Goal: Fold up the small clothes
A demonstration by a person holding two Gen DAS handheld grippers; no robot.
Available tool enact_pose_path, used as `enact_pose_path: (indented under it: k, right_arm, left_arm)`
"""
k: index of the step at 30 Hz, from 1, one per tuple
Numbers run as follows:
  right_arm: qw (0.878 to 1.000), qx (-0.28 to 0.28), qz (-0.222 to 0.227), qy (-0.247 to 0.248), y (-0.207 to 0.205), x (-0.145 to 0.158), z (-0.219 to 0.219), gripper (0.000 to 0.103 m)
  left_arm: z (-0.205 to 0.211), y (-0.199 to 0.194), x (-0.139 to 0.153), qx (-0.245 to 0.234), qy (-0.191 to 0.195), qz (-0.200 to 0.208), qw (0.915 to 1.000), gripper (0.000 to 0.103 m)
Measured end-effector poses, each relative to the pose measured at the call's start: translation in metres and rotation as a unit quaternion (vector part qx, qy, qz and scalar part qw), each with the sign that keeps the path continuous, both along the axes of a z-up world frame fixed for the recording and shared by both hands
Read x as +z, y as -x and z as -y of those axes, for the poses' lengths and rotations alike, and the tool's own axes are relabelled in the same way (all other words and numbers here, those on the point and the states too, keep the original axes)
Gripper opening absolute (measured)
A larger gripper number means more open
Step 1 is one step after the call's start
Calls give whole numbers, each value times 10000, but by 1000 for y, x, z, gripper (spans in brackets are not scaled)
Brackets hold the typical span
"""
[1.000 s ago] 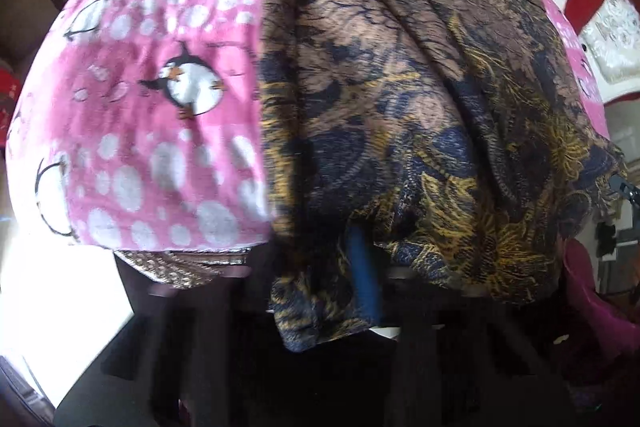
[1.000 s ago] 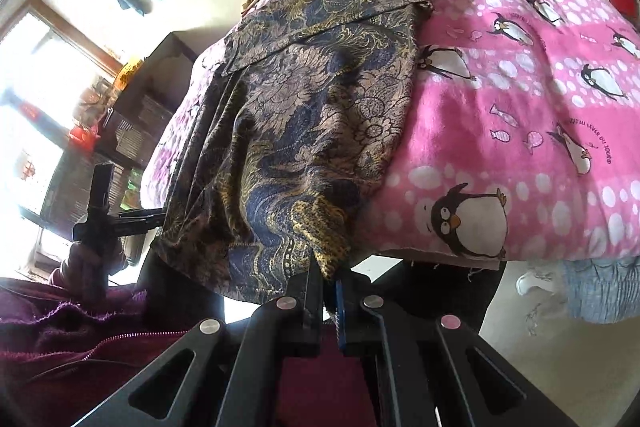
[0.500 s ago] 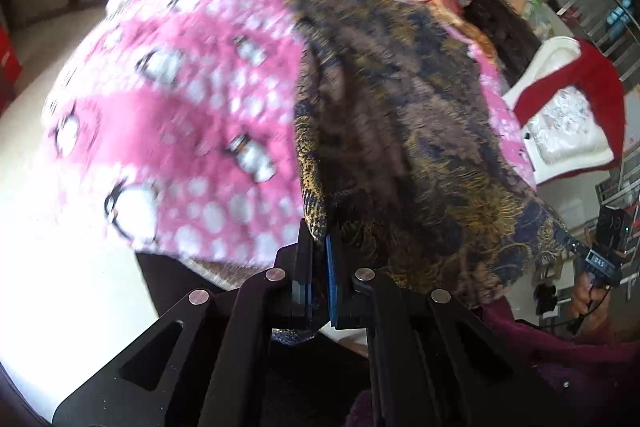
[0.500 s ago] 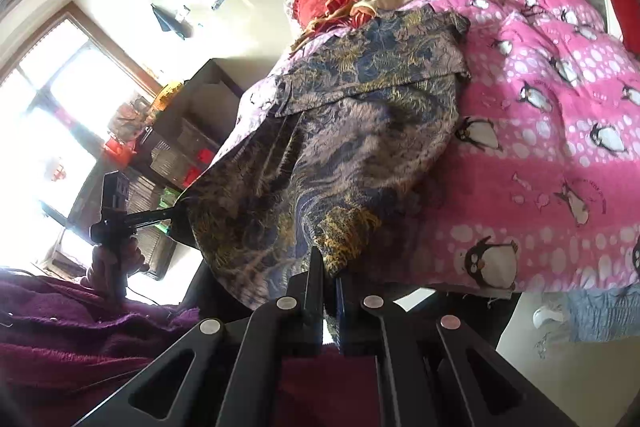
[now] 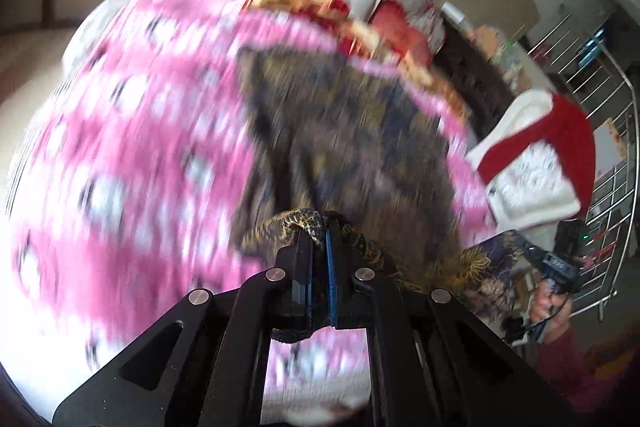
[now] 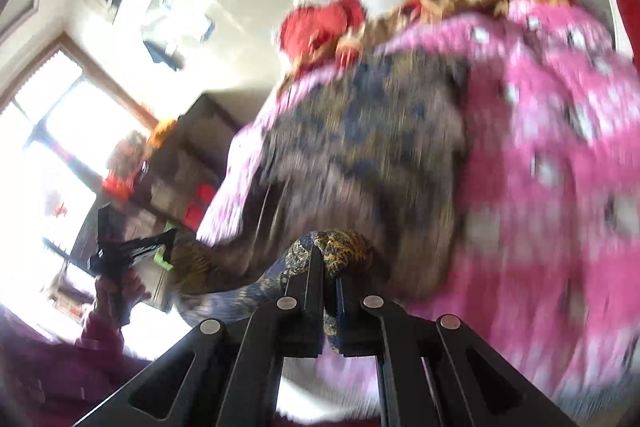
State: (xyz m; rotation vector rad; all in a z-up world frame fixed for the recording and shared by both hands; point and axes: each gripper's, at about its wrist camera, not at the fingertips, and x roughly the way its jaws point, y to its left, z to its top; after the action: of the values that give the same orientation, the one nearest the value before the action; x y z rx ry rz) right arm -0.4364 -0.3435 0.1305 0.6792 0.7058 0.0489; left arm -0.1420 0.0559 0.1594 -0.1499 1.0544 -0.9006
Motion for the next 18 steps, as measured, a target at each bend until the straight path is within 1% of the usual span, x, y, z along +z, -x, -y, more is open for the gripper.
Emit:
enact_pose_path:
  k: [2,3,5,7,9,12,13,16,17,18]
  right_arm:
    - [9997,-252,73,30,-30,5,27,4]
    - [9993,-359,113,2,-47,7,41,4]
    - [9989,-460,117,27,-75,8,59,4]
    - [9982,-589,78,-2,-105,5,80,4]
    - [9974,-715,-33,11,-138,-2,102,4]
    - [9961,-869,-122,-30,-174,-11,129,4]
    - [9948,-1000,-176,-68,-187,-17,140,4]
    - [9923,-1208,-178,-199,-212,-33,164,5]
    - [9919,-1237,-247,-175,-218,-36,170,6]
    - [9910,-1294,-350,-65,-221,-37,174,6]
  left_arm:
    - [23,-29,9,87,47,222,9997,4]
    - [35,-44,12,121,74,266,9995,4]
    - [58,-76,11,241,96,302,9992,4]
    - [80,-108,4,383,28,299,9988,4]
    - [103,-139,-9,545,-110,203,9982,4]
    - [126,-171,-26,678,-329,117,9971,4]
    - [132,-180,-33,707,-372,72,9968,4]
    - [140,-202,-51,714,-387,-199,9965,5]
    - [140,-206,-53,663,-422,-301,9965,5]
    - [139,-210,-53,602,-478,-374,9963,8]
